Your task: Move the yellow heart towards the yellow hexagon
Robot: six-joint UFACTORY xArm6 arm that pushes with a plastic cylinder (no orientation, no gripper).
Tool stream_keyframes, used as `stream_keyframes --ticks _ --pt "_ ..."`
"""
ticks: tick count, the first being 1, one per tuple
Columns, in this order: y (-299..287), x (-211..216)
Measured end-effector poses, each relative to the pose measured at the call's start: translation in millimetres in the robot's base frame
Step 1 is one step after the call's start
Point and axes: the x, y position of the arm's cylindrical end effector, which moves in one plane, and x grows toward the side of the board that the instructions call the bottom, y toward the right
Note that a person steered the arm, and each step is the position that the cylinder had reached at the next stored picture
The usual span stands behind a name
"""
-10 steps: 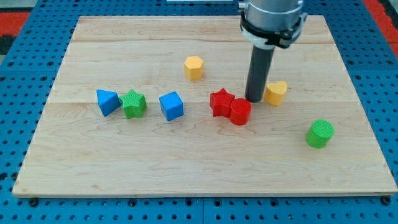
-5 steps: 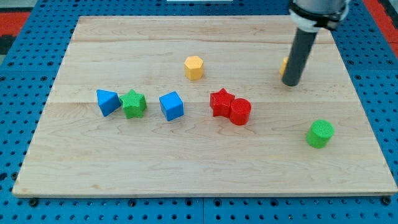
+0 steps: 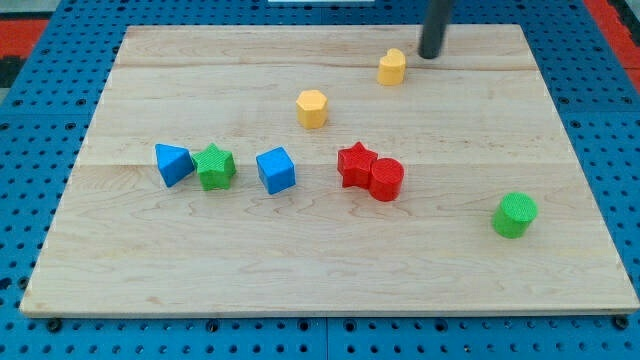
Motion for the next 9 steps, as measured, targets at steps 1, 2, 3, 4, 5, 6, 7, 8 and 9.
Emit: stream_keyframes --ticks 1,2,3,4,5,6,7,8,9 --pt "-64.7 38.2" --pt "-33.3 36.0" --pt "29.3 24.3" --pt "-8.7 52.3" --pt "-39.9 81.6" --pt "-25.7 109.6" --pt "-37.0 134.0" --pt "-77.5 133.3" --pt "-99.3 131.3"
